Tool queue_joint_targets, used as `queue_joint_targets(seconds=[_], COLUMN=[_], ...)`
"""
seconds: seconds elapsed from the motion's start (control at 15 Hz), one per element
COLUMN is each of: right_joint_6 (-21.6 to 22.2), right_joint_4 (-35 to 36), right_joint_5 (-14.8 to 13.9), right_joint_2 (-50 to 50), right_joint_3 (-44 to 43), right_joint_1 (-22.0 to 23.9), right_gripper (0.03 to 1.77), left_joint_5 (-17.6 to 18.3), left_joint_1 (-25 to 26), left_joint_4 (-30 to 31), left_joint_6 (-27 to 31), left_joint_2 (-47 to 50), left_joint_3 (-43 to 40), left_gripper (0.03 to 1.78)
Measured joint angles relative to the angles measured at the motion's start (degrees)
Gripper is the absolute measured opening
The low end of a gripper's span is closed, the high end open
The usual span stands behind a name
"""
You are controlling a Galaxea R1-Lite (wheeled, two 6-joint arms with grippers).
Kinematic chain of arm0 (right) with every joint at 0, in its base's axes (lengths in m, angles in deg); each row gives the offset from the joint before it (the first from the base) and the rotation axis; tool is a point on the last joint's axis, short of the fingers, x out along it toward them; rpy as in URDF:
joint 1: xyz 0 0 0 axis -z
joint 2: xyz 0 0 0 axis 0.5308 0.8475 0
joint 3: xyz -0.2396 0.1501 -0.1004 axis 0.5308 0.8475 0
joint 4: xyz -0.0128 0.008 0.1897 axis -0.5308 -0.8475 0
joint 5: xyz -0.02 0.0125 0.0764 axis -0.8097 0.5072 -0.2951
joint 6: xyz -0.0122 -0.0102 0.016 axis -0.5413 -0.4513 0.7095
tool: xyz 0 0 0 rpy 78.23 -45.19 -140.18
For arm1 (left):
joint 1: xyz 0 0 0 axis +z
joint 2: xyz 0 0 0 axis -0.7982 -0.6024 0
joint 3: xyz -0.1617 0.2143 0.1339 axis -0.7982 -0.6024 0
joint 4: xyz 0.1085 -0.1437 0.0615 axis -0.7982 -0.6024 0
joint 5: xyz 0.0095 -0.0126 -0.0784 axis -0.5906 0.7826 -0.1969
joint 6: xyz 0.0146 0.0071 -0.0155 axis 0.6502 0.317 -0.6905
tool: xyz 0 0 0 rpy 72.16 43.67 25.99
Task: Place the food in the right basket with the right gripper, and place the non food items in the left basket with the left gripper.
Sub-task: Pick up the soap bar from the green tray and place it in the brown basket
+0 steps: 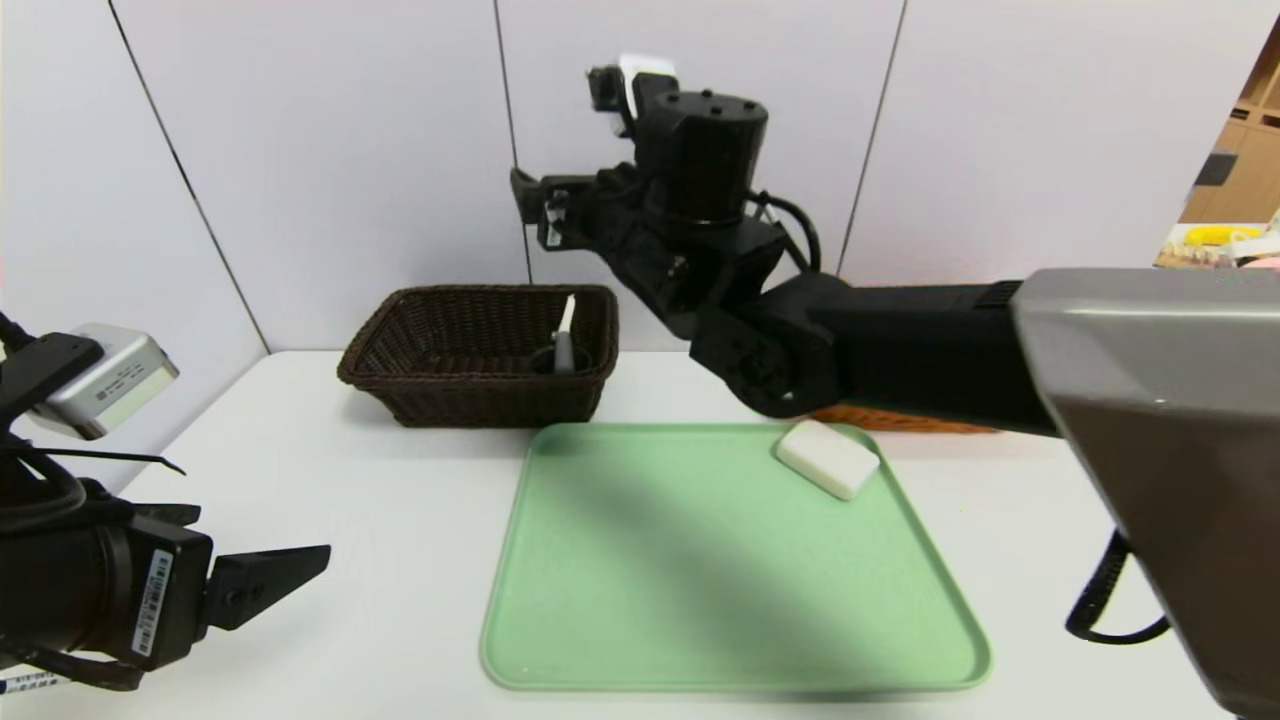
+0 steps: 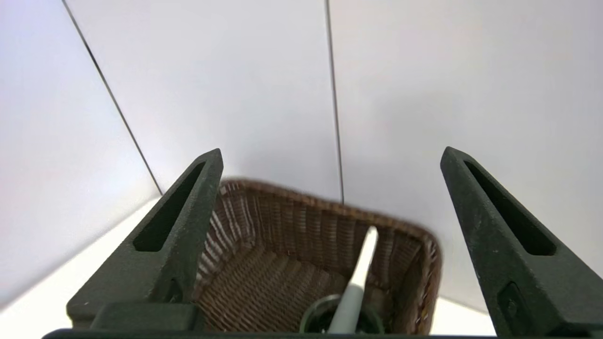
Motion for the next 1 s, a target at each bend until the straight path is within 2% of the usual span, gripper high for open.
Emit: queue_joint_targets(seconds=[0.2,0.6,0.8,1.0], right_joint_6=[0.27,0.44,0.05,-2.34], right_joint_4=[-3.51,-10.12,-16.87,-28.20], right_joint_5=[-0.91,-3.85,-4.52,-4.27], right_joint_2=[-5.79,-14.47,-19.10,-26.03], right_joint_3=[0.00,0.57,1.74,4.16], right_joint_1=[0.02,1.40,3.94,6.97], right_gripper=[1.64,1.68,1.69,1.69], left_joint_5=[-0.05,-0.07,-0.18,-0.11], left_joint_1=[0.00,0.00,0.00,-0.07], left_joint_4=[2.51,2.71,2.73,3.10], left_joint_6=[0.05,0.13,0.30,0.63], left_joint_2=[-0.34,-0.78,-0.55,-0.41], left_joint_3=[0.06,0.13,0.20,0.78], left_gripper=[1.69,1.69,1.69,1.69])
